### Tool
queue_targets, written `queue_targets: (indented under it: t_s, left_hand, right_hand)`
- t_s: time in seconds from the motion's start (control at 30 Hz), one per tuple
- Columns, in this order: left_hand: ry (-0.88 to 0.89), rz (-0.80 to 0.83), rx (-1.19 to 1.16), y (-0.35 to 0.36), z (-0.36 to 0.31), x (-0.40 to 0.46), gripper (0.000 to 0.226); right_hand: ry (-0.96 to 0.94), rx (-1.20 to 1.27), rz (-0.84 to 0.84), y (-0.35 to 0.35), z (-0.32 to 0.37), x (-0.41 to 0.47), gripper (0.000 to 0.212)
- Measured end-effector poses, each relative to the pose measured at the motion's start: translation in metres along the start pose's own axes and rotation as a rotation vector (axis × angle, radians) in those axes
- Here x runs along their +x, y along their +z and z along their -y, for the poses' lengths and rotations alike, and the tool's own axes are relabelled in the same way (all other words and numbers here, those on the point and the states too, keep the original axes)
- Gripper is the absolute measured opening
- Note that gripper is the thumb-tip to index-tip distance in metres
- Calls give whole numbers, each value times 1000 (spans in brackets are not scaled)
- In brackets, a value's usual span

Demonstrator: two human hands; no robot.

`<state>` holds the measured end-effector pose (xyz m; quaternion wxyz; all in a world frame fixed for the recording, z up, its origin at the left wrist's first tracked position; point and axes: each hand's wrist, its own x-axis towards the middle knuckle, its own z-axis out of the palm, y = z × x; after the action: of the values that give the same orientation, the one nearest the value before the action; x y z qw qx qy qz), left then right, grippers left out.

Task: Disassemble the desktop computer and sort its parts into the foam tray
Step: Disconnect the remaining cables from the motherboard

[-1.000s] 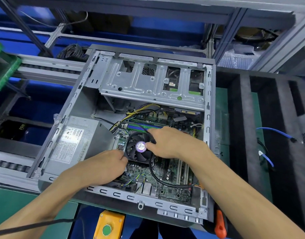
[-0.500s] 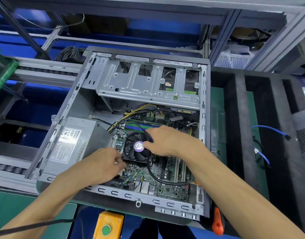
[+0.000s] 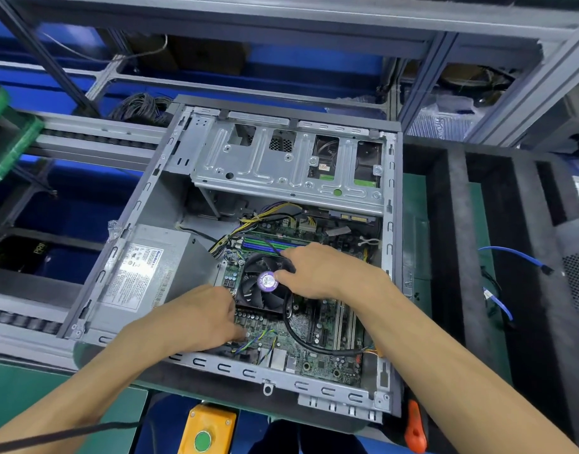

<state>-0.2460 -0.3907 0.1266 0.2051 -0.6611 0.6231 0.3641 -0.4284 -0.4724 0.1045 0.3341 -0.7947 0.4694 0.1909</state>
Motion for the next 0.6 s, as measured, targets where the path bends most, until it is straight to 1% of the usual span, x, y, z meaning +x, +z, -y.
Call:
queue_targets:
  t_s: [0.2, 0.27, 0.33, 0.37, 0.5, 0.6]
  left_hand:
    - [44, -47, 9, 1, 2, 1, 45]
    - [73, -63, -57, 1, 3, -2, 47]
    - [94, -136, -195, 2, 5, -4, 49]
    - [115, -183, -214, 2, 5, -6, 49]
    - [156, -308, -180, 6, 3, -12, 47]
    - [194, -417, -114, 7, 0, -16, 42]
  right_hand:
    - [-4, 15, -11, 0, -2, 2, 56]
    - [-4, 21, -13, 1, -3, 3, 56]
    - [-5, 24, -14, 1, -4, 4, 56]
    - [-3, 26, -13, 0, -5, 4, 56]
    - [0, 31, -11, 1, -4, 3, 57]
    - [2, 29, -17, 0, -4, 2, 58]
